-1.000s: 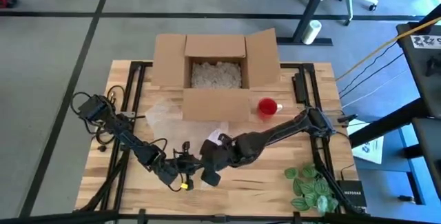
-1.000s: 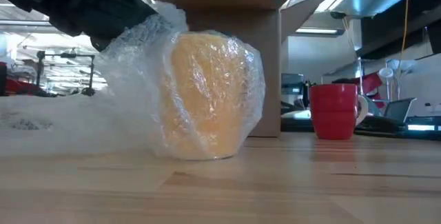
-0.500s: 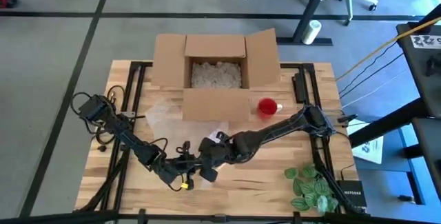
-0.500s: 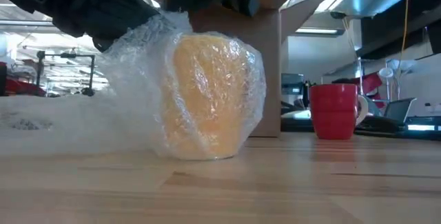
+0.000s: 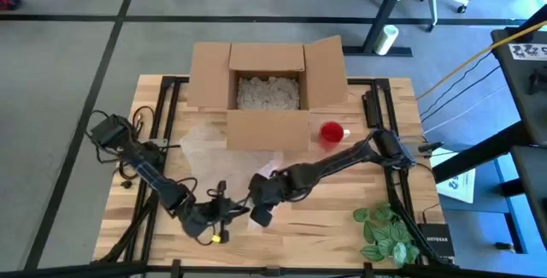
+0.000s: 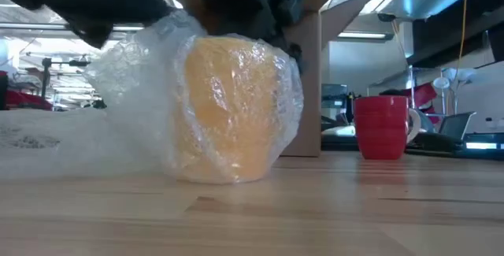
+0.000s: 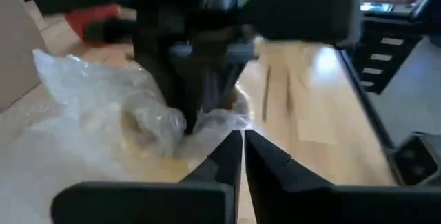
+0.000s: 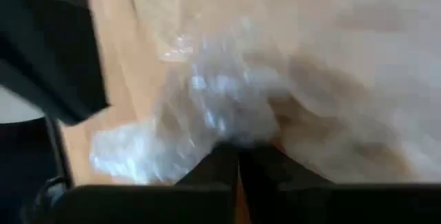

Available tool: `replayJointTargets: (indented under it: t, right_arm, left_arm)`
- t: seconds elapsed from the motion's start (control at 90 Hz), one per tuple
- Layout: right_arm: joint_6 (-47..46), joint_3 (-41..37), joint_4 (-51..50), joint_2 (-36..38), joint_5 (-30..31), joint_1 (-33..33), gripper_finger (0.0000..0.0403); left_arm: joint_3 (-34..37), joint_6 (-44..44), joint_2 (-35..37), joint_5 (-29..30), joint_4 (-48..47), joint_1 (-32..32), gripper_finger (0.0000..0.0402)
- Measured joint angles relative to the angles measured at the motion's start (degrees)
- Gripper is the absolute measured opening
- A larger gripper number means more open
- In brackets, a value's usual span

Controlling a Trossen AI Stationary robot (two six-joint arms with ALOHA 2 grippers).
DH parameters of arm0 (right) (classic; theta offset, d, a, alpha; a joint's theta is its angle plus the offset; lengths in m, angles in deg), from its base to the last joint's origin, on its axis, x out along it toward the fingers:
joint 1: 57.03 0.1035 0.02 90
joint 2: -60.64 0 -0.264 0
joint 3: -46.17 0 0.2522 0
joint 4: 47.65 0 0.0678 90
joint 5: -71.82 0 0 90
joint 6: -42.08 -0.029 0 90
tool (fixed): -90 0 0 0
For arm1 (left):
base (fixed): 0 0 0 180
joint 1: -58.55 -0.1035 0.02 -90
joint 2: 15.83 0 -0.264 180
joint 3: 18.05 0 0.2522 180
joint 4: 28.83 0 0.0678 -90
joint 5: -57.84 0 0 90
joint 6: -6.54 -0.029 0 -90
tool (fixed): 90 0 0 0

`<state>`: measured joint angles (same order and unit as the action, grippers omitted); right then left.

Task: Wrap mug
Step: Wrap the yellow mug using the bubble wrap

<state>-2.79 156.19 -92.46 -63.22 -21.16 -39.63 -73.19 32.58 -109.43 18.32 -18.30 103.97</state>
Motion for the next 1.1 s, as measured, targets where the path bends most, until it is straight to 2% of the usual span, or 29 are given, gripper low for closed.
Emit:
replayJointTargets:
  t: [0.178, 0.3, 0.5, 0.733, 0.822, 0.944, 1.1]
  right_arm:
    - [0.46, 0.62, 0.16, -1.98, -3.21, -0.62, 0.0000]
    - [4.38, 0.61, 0.28, -1.98, -5.59, -0.60, 0.0000]
    - [8.90, 1.74, 0.04, -2.04, -9.13, -0.63, 0.0000]
    - [10.91, 3.78, -0.92, -2.39, -10.28, -0.54, 0.0000]
    - [10.91, 3.84, -0.94, -2.39, -10.65, -0.52, 0.0000]
    - [11.00, 3.84, -1.09, -2.39, -11.39, -0.50, 0.0000]
    - [11.50, 3.79, -0.87, -1.83, -10.58, -0.21, 0.0000]
  left_arm:
    - [-0.09, 1.05, 0.42, 2.19, -2.15, 1.83, 0.0000]
    - [-0.07, 3.59, 0.40, 2.76, -5.11, 0.34, 0.0000]
    - [-0.11, 0.59, 0.42, 1.85, -3.67, -2.12, 0.0000]
    - [-0.13, -2.26, 0.42, -7.65, -1.61, -6.25, 0.0000]
    - [-0.56, -4.30, 0.42, -13.41, -2.15, -8.30, 0.0000]
    - [-4.62, -4.46, 0.67, -21.08, -11.99, -11.10, 0.0000]
    - [-10.94, -7.79, 0.59, -22.48, -25.69, -11.97, 0.0000]
